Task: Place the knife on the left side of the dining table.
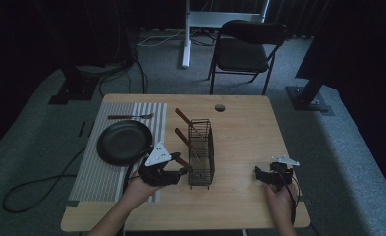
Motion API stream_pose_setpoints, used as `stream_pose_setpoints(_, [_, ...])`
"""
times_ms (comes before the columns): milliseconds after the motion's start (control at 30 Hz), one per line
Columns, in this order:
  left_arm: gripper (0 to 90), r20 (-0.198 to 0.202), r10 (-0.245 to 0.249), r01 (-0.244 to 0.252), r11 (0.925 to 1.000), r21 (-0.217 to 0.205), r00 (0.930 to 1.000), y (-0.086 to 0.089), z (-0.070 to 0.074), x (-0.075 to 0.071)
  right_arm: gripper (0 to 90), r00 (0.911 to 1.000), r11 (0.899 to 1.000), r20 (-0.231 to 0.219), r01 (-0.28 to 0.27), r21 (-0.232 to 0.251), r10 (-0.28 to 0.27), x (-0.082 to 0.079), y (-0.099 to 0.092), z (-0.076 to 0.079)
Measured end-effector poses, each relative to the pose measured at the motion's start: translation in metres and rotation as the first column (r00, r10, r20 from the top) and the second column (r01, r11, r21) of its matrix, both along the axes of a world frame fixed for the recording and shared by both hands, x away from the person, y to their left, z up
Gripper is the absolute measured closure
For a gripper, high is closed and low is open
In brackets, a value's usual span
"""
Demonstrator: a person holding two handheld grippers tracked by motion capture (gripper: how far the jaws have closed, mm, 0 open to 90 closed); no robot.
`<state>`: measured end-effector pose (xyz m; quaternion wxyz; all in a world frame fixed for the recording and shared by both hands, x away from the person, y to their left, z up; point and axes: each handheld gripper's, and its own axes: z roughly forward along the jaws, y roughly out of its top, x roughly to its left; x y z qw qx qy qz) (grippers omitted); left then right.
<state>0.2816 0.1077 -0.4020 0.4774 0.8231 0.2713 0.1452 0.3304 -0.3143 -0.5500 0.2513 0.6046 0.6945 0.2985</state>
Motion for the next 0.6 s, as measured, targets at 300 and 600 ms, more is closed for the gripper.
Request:
stream_pose_setpoints(300, [73.2, -0.043, -0.033, 0.031, 0.9978, -0.058, 0.9985, 0.0051, 0.0006, 0.0027, 11.1, 1.0, 1.0, 0.0, 0.0, 0.0, 0.0, 0.0, 0.0, 0.0])
stream_pose_setpoints(600, [75.8, -0.061, -0.042, 0.035, 0.9941, -0.102, 0.9973, -0.0003, 0.0029, 0.0052, 11.1, 1.0, 1.0, 0.0, 0.0, 0.0, 0.0, 0.0, 0.0, 0.0])
